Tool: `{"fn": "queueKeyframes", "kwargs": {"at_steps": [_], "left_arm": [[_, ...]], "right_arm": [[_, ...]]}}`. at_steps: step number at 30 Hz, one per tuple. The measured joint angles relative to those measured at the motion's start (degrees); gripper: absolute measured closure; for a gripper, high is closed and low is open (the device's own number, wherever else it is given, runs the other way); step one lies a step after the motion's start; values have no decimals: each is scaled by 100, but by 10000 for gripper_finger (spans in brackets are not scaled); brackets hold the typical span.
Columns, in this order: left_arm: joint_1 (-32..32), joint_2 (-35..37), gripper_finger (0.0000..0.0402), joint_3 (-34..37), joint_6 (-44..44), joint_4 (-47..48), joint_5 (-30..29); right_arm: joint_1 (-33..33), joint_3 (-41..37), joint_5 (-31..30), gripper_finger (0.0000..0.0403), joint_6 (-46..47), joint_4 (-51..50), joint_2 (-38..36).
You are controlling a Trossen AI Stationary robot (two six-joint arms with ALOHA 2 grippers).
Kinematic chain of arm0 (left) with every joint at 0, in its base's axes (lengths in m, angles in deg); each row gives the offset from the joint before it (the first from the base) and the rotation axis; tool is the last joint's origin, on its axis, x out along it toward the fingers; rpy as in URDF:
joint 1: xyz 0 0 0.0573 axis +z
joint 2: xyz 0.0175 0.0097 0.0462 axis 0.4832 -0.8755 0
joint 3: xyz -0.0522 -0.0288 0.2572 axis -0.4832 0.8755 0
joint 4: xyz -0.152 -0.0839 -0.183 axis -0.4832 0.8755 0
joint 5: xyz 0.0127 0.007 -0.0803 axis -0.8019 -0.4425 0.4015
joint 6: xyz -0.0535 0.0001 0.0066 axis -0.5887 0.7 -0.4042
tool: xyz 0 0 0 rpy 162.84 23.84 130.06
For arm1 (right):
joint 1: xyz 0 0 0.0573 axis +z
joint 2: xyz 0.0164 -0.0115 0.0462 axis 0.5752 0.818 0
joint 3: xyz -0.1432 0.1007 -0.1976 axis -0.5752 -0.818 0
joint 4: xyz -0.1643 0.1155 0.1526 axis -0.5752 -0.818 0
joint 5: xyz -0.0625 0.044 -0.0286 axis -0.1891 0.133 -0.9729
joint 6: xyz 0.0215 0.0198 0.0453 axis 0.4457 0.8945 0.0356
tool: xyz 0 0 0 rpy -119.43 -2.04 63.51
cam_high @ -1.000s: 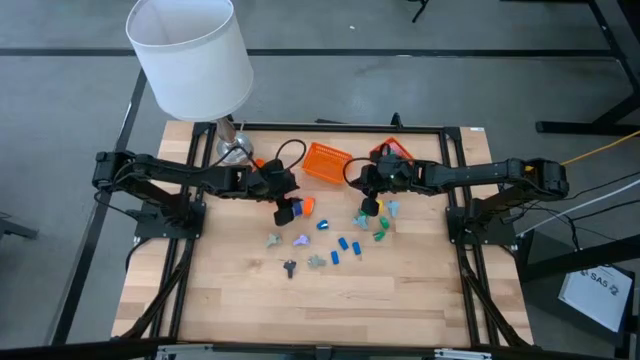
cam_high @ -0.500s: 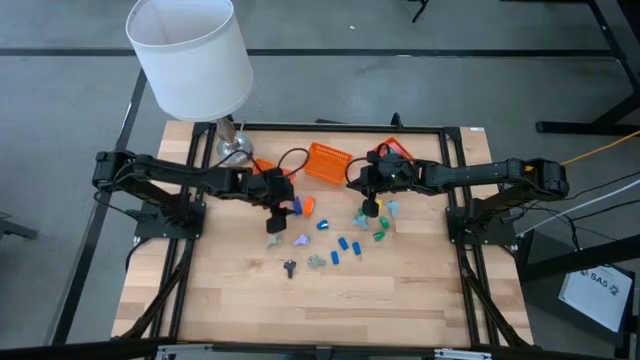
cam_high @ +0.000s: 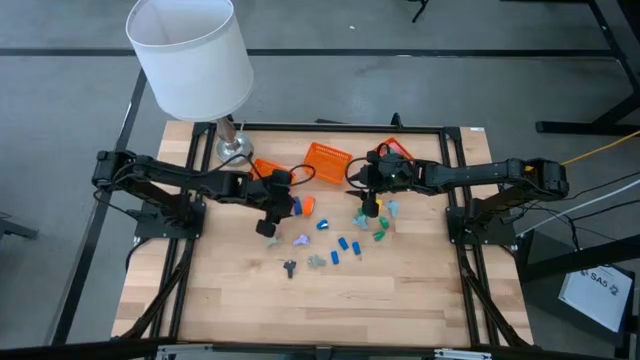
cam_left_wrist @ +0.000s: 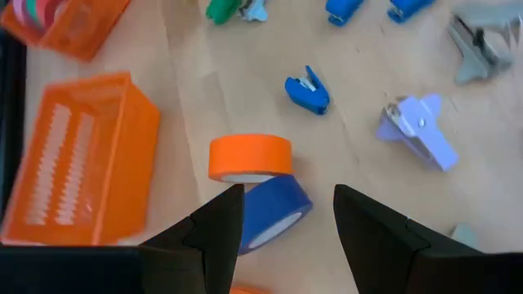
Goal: Pick and place Stapler, Stapler remover, tape
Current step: Put the blue tape into the right orange bin
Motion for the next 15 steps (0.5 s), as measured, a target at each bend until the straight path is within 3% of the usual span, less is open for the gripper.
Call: {"fn": "queueKeyframes", "kwargs": {"at_steps": [7,11,15], "left_arm": [[102,-83,215,0,465,82,132],[201,-341,215,-140,479,462,305],[188,-730,215,-508,1044,759,46]], "right_arm": [[0,0,-1,165,0,4,0],[0,0,-4,162,0,43,0],[0,0,-4,164,0,113,0]]}}
